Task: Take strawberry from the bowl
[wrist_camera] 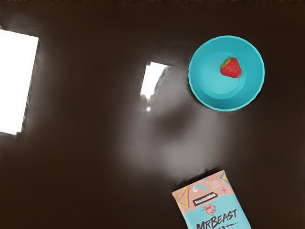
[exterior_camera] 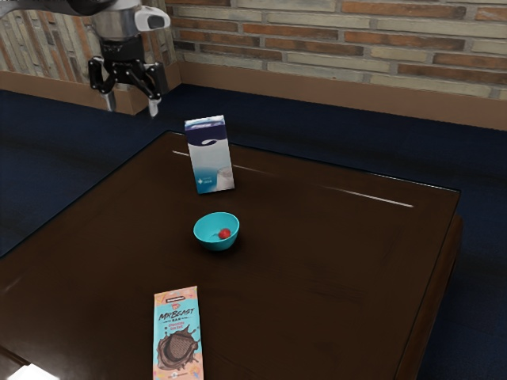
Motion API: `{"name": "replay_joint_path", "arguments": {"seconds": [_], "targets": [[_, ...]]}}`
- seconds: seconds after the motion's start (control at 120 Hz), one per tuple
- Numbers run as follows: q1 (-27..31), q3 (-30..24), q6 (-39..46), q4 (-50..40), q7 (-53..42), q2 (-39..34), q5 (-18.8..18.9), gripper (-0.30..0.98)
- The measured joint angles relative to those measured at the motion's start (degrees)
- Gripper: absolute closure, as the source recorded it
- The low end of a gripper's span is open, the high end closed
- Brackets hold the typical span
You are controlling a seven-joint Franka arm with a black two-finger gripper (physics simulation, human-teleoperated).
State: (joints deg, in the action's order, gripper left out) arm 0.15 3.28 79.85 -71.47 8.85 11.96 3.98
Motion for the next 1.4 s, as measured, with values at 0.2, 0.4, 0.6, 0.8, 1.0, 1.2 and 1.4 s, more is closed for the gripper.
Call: {"name": "replay_joint_path", "arguments": {"seconds": [0.2,0.4,0.6,0.8,1.0,1.2,1.4], "targets": [[0.5,0.1,4.3,2.5,-1.2,1.3,-2.0,0.0],[0.5,-1.5,15.1,3.2,11.2,11.3,-2.6,0.0],[0.8,0.8,23.9,1.0,26.3,19.8,-7.5,0.0],[0.5,1.0,33.3,-6.5,37.4,22.5,-10.5,0.0],[-2.6,2.4,40.2,-15.3,45.5,21.5,-13.0,0.16],[-4.1,2.4,46.3,-19.5,51.2,21.9,-13.1,0.31],[-4.6,2.4,51.1,-21.1,54.5,23.4,-12.9,0.37]]}}
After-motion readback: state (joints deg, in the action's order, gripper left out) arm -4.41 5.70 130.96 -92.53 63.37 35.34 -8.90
